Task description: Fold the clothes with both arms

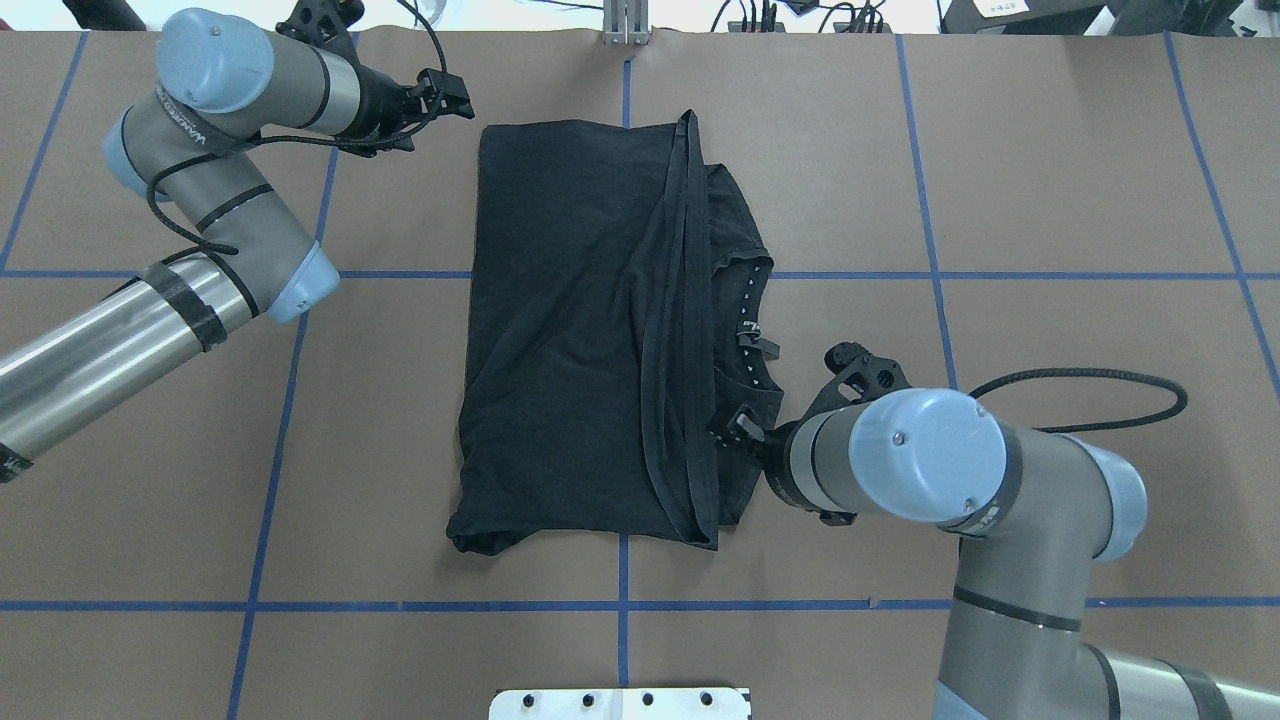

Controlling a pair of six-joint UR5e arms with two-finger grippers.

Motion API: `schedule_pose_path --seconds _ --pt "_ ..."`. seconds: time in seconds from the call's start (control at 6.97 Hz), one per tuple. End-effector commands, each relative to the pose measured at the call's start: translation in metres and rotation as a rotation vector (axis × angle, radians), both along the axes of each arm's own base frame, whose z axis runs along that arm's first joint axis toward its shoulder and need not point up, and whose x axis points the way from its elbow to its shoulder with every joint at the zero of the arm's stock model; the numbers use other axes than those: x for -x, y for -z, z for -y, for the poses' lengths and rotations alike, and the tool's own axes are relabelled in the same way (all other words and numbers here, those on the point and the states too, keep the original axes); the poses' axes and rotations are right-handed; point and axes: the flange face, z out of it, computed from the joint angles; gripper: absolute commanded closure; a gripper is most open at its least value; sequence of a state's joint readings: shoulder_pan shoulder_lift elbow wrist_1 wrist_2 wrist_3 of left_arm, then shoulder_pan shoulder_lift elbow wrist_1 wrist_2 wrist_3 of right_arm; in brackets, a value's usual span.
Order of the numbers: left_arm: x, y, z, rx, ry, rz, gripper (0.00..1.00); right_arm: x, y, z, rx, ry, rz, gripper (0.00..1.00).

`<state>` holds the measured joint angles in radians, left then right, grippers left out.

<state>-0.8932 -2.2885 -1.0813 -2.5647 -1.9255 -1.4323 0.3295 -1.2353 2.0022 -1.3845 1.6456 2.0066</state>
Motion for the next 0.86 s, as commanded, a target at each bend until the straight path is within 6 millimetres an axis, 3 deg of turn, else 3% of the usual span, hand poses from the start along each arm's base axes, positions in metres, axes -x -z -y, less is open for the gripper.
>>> schedule_pose_path --seconds 0.0,0.14,0.72 --pt "0.003 -0.003 -0.002 0.006 -0.002 0.001 0.0 0.032 -0.005 -0.039 -0.019 -0.069 -0.015 0.0" --pt "0.003 -0.003 -0.002 0.007 -0.002 0.0 0.0 0.044 -0.007 -0.036 -0.022 -0.103 -0.025 0.0" --pt "0.003 -0.004 -0.002 0.021 0.001 0.012 0.0 0.065 -0.019 -0.033 -0.011 -0.14 -0.057 0.01"
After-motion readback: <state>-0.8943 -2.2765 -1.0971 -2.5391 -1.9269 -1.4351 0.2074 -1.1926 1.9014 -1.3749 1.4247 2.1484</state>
